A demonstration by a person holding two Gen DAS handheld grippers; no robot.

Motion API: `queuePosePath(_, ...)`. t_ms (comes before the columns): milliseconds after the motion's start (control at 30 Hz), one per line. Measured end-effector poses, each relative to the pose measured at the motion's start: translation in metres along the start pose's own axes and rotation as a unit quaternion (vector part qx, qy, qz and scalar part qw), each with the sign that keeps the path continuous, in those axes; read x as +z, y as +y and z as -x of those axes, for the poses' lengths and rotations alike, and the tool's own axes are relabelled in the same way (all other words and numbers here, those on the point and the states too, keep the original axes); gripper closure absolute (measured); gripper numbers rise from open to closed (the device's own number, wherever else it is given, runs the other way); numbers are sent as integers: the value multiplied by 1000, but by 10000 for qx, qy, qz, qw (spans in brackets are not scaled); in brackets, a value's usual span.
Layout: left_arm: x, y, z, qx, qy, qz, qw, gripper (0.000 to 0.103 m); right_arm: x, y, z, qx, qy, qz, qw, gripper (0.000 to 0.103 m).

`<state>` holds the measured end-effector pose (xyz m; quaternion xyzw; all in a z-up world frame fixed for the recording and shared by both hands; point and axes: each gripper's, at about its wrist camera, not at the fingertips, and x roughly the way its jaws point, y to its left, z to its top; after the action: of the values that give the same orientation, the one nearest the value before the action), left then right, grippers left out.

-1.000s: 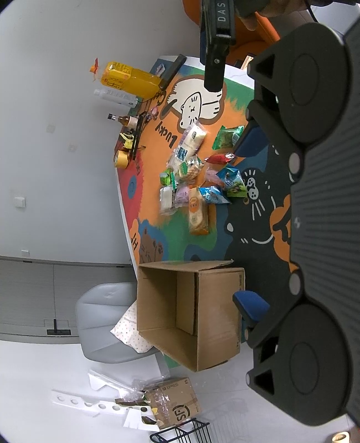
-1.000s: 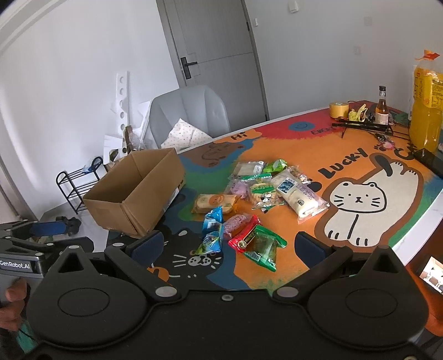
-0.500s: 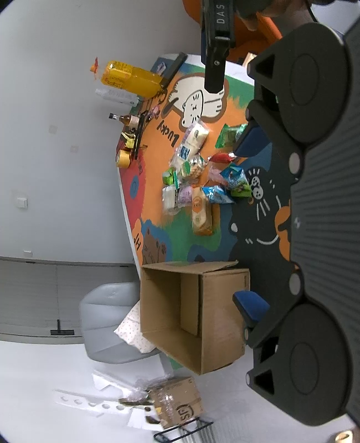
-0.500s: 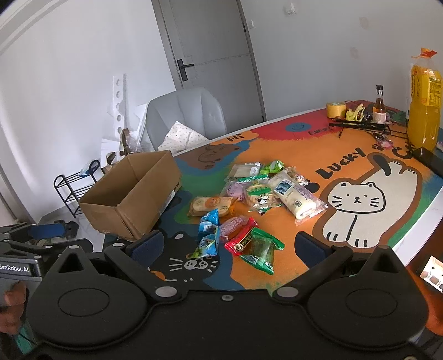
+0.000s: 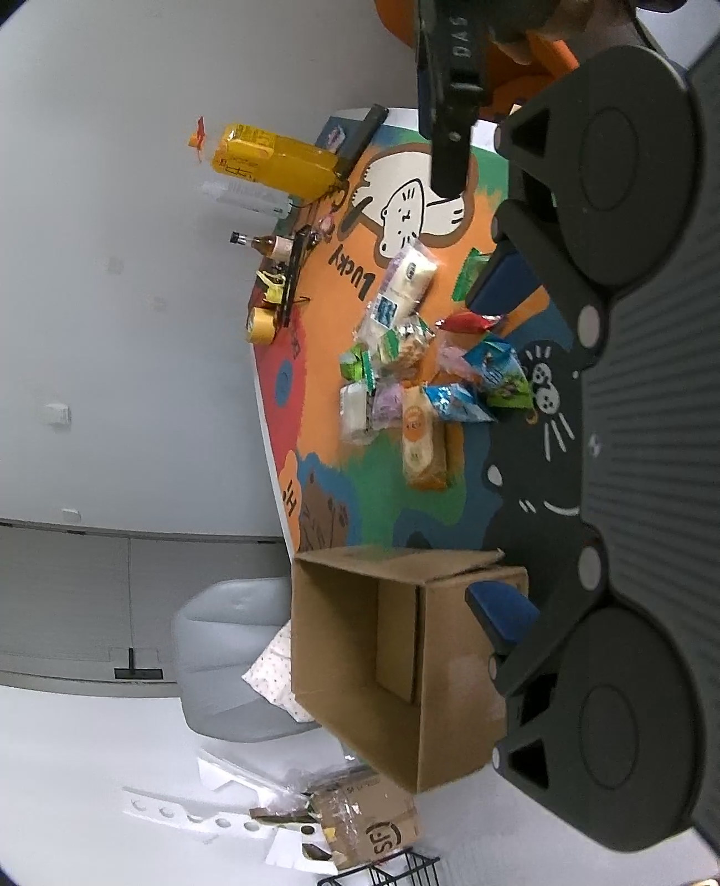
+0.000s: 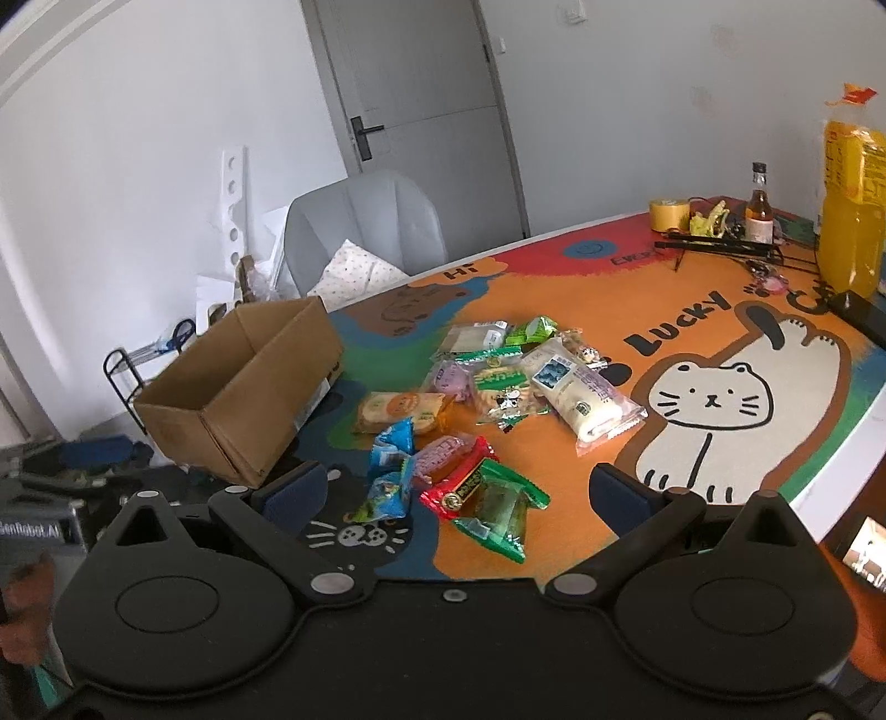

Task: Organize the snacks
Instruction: 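Grasp the blue chip bag with left gripper while right gripper grasps green packet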

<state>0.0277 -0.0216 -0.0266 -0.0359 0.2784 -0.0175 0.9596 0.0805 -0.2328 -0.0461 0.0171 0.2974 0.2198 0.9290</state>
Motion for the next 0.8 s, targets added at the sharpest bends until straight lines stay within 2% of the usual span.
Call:
queuePosePath(167,2,-6,-20,-72,67,37,9999,3,-2,-9,-15,-108,35,22,9999,0)
queuePosePath(367,1,-10,-42,-206,149,25,9997,4,-5,-23,-31,84,56,-158,9998,0)
queuePosePath(500,-2,-14,-59,-374,333,13,9987,10,-7,-25,-41,-3,45,-55,10000,0)
queuePosePath(600,-5,-18,-69,-444,391,-32,9982,13,-9,-28,-49,16,91,2,10000,4)
queuePosePath(733,-8,-21,-83,-547,518,-19,9972,18,-14,-34,-63,124,290,-71,9995,16)
queuePosePath(800,-10,-23,-91,-590,616,-13,9964,19,-18,-36,-68,135,338,-125,9993,18)
